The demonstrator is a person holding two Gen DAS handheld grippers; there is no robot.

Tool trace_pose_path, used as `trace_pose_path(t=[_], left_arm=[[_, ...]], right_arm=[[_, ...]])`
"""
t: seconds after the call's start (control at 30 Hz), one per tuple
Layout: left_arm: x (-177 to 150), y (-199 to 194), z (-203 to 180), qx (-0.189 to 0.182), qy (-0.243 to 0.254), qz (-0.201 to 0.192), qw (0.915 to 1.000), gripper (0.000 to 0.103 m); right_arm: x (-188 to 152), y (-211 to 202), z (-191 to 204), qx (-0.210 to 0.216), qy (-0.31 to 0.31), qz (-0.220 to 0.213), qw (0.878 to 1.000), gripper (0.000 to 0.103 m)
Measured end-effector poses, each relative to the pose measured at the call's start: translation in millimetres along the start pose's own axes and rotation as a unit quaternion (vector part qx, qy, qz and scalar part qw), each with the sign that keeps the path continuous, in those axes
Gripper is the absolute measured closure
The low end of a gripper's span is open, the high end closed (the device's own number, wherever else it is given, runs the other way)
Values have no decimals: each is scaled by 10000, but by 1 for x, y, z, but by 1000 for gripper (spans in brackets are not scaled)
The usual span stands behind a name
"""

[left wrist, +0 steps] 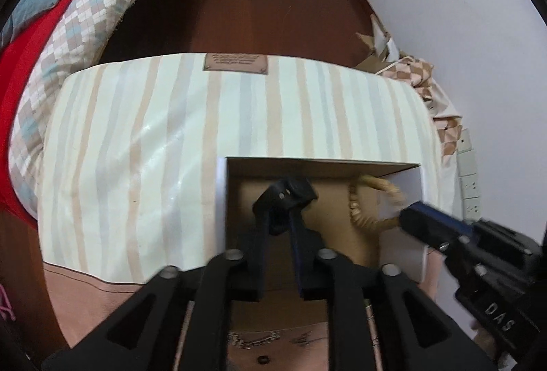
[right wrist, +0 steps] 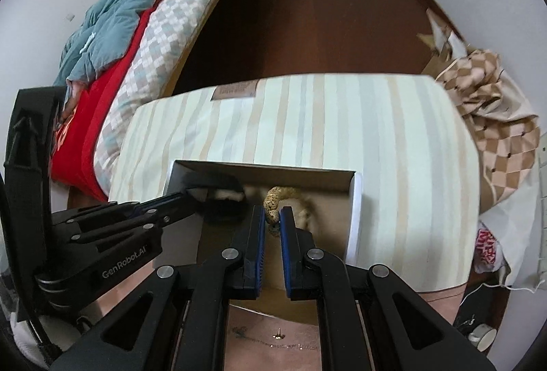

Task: Organize jewelry
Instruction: 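Carry band and bead bracelet into the white box while opening both tools, then lift both tools out of the box back over the jewelry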

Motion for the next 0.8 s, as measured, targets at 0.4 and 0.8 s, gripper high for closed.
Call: trace_pose_path(t=[0.4, 0.8], left_arm=[[3, -34, -2, 493, 119, -481, 9976, 8], [-31, -35, 37, 1365, 124, -733, 9878, 0]], right_arm=[[-18, -33, -23, -846, 41, -236, 9961, 48], [-57, -20, -27, -1706, 13, -211, 9851, 7]])
Point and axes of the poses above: each gripper's, at about its wrist camera, not at the fingertips, and y roughly the way its jaws point, z to its left, x to its top, the point moved 8 cm from there along y, roughly the way its jaws point, and after that the axes turned 1 degree about -z, right-handed, at the moved point
